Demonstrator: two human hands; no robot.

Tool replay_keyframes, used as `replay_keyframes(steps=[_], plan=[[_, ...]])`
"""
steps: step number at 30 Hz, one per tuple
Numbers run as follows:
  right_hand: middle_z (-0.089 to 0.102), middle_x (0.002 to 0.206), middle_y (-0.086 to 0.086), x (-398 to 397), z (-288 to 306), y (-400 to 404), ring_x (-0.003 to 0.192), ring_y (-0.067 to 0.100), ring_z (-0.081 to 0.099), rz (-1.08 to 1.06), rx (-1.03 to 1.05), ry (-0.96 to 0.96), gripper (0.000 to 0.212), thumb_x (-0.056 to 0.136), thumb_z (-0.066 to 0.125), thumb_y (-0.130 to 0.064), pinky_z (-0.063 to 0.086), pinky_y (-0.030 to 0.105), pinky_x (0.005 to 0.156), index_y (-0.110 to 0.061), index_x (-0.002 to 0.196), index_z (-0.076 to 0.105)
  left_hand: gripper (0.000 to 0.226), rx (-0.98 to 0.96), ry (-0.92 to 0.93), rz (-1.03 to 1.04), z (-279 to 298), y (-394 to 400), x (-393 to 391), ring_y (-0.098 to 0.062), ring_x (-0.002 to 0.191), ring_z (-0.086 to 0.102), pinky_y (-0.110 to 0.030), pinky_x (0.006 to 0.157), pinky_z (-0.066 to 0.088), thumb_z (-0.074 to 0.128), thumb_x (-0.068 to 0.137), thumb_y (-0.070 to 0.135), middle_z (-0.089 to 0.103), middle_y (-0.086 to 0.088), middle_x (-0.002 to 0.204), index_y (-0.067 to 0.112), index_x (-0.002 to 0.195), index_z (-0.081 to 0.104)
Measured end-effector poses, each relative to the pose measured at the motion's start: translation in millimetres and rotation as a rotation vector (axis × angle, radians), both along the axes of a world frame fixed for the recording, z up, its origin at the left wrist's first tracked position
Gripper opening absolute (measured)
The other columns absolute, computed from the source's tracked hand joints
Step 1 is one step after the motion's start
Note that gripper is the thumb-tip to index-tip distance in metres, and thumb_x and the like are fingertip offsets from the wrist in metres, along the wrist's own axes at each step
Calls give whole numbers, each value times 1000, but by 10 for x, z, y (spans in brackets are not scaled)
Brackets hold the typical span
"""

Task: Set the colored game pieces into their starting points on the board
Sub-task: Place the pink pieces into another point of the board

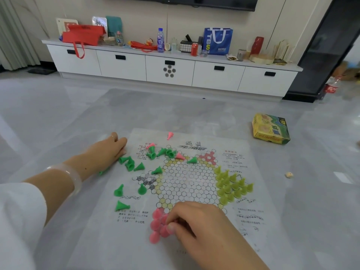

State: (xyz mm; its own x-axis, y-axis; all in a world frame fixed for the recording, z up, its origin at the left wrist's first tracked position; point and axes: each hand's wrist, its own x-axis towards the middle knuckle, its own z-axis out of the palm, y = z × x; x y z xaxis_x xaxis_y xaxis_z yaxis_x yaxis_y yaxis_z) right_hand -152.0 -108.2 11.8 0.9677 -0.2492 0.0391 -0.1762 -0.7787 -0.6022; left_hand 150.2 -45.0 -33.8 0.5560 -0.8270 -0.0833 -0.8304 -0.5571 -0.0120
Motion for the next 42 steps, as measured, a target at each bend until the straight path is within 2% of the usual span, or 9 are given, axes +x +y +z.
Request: replay_keyframes(steps=[8, 16, 20, 23, 28, 32, 37, 40, 42], plan=[[61, 97, -11, 4, -30, -33, 87, 1, 52, 2, 4, 27, 25, 79, 39, -37, 42, 19, 78, -27, 91, 58, 20, 100, -35, 254, 25, -124, -41, -28, 81, 53, -34, 74, 48, 36, 92, 2, 43, -14, 102, 4, 111, 40], [61, 97, -11, -10, -39, -30, 88, 1, 54, -35, 37, -69, 50, 64, 20, -52, 43, 18, 78, -31, 91, 55, 16, 94, -100, 252, 139, -82, 115, -30, 88, 55, -36, 78, 45, 36, 95, 12, 57, -18, 105, 1, 103, 45], [61, 99, -11, 10, -30, -37, 86, -1, 52, -70, 21, -106, 53, 65, 18, -51, 41, 15, 77, -30, 93, 58, 25, -535, 412, 432, 390, -121, 29, -25, 60, 48, -27, 54, 37, 40, 94, 12, 55, -14, 71, 4, 71, 48], [62, 99, -9, 24, -18, -16, 90, 4, 55, -80, 8, -127, 55, 67, 17, -50, 43, 17, 80, -28, 93, 60, 22, -1054, 1228, 566, 616, -89, -274, -8, 33, 36, -12, 32, 27, 44, 88, 4, 38, -4, 58, 11, 67, 43], [61, 95, -8, 48, 14, 23, 90, 5, 53, -132, 17, -189, 50, 69, 18, -48, 42, 16, 78, -26, 90, 59, 45, -1431, 2214, 488, 613, 162, -879, -6, 32, 37, -14, 30, 28, 71, 28, -10, 46, 1, 50, 8, 62, 47], [60, 95, -9, 41, 6, 30, 89, 4, 53, -151, 24, -215, 46, 72, 20, -48, 42, 16, 78, -27, 91, 57, 39, -1544, 2532, 564, 439, 315, -1215, -8, 33, 38, -17, 28, 31, 65, 34, -23, 46, 1, 58, 1, 62, 52], [61, 94, -8, 59, -5, 35, 87, 5, 54, -162, 34, -253, 42, 73, 23, -47, 43, 18, 78, -28, 90, 55, 45, -1551, 2642, 510, 382, 469, -1241, -12, 30, 39, -20, 27, 34, 70, 21, -29, 48, -1, 52, -3, 54, 56], [61, 95, -8, 59, -17, 24, 89, 5, 54, -142, 13, -254, 42, 74, 22, -49, 42, 18, 80, -29, 93, 54, 8, -1248, 2605, 578, 320, 531, -1199, -21, 53, 58, -29, 51, 47, 57, 75, -3, 59, -11, 72, -9, 78, 62], [61, 95, -9, 72, -25, 27, 88, 5, 54, -151, 8, -266, 40, 75, 23, -48, 42, 17, 79, -29, 92, 54, 38, -1262, 2527, 751, 122, 646, -1150, -17, 78, 61, -26, 73, 44, 25, 92, 16, 60, -11, 95, -5, 99, 57]])
